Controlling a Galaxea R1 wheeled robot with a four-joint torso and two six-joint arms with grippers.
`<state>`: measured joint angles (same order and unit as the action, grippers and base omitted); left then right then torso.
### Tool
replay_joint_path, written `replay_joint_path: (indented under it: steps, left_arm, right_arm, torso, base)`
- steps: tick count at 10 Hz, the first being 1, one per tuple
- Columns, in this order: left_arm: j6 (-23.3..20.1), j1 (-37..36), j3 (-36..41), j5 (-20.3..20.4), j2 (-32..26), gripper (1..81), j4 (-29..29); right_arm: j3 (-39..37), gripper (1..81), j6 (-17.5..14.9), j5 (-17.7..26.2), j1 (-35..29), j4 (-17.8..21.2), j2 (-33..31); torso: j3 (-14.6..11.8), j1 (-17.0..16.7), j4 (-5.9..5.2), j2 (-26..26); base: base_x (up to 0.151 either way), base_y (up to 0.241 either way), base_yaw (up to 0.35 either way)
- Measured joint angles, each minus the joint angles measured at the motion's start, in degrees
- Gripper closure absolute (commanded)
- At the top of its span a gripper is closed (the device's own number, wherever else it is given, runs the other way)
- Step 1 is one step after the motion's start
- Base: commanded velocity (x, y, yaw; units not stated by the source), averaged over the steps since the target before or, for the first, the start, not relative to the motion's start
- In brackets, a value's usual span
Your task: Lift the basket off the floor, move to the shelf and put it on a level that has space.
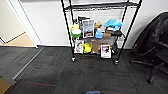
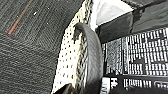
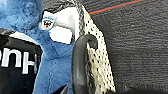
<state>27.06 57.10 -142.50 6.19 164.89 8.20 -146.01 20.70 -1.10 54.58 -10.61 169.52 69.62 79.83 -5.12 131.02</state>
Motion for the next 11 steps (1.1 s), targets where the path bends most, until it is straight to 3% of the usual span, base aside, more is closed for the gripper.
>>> replay_joint_path:
  steps: [2, 3, 11]
  left_arm:
    - [0.0, -0.4, -0.2, 0.0, -1.0, 1.0, 0.0]
    - [0.0, -0.4, -0.2, 0.0, -1.4, 81.1, 0.0]
    - [-0.2, -0.3, 3.2, -0.5, -2.7, 81.1, 0.7]
  right_arm:
    - [0.0, 1.0, 0.0, 0.0, 0.0, 0.1, 0.1]
    - [0.0, 81.1, -0.6, 0.0, 0.0, -0.1, 0.1]
    - [0.2, 81.1, -0.3, -0.5, 0.0, 1.5, 0.0]
  torso:
    - [0.0, 0.0, 0.00, 0.0]
    - [0.0, 0.0, 0.00, 0.0]
    - [0.0, 0.0, 0.00, 0.0]
  base:
    - [0.000, 0.000, 0.000]
    - [0.000, 0.000, 0.000]
    - [0.000, 0.000, 0.000]
